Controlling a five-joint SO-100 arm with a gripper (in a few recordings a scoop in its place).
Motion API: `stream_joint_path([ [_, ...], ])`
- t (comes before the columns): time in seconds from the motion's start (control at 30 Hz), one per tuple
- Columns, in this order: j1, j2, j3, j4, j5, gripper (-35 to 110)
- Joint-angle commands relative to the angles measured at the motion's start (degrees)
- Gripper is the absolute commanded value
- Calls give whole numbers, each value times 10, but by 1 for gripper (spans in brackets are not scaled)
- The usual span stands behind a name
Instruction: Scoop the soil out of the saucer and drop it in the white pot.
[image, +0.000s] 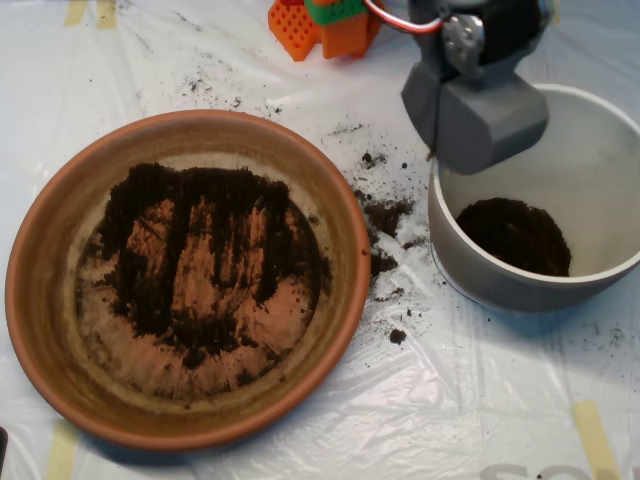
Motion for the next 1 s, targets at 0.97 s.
stream_joint_path([
  [0.97,-65,-21,-47,1,-20,34],
])
